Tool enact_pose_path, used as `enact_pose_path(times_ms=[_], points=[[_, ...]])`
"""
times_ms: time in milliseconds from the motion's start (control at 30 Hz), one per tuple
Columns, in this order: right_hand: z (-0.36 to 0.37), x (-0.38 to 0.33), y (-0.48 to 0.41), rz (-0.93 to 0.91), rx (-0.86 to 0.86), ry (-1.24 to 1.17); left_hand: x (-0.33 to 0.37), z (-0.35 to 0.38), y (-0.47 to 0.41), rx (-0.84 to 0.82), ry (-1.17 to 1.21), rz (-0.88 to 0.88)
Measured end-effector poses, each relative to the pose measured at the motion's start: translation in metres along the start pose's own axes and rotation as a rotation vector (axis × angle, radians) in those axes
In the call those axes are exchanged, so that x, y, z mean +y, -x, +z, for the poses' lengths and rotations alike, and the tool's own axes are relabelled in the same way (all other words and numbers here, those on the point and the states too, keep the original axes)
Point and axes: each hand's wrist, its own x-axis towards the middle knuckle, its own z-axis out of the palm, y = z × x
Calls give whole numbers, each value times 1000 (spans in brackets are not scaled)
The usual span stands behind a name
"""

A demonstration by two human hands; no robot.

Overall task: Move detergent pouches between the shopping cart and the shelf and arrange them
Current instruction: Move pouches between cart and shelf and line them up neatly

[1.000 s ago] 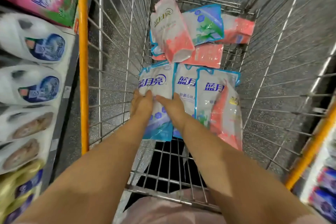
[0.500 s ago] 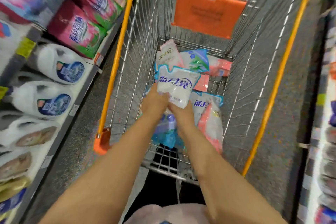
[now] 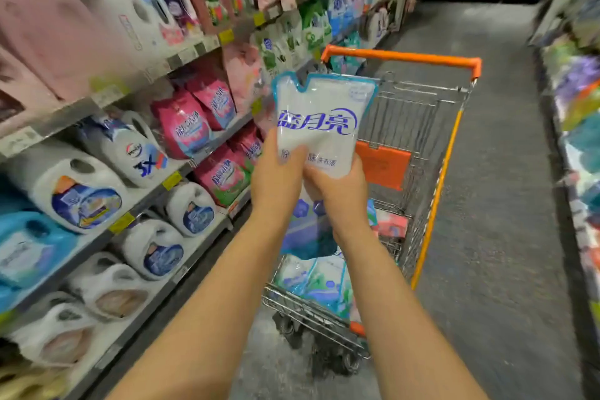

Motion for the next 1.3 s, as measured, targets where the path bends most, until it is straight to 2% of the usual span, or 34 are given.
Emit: enact_pose_path(times_ms=[167, 300, 533, 700, 900, 1100, 1200, 1300], points=[[54, -65, 36, -211, -120, -124, 59, -77, 7, 89, 146, 188], [125, -111, 69, -341, -244, -198, 93, -168, 9, 139, 161, 311], [279, -173, 140, -450, -456, -377, 132, -369, 0, 117, 13, 459], [386, -205, 181, -515, -563, -404, 146, -482, -10, 209, -126, 507], [495, -241, 188, -561, -728, -474, 157, -582, -50, 287, -157, 529], [613, -301, 170, -692, -938, -509, 190, -668, -115, 367, -157, 614], [670, -339, 162, -785, -980, -521, 212, -706, -146, 477, -172, 711], [721, -369, 163, -777, -1041, -563, 235, -746, -174, 600, -221, 746]])
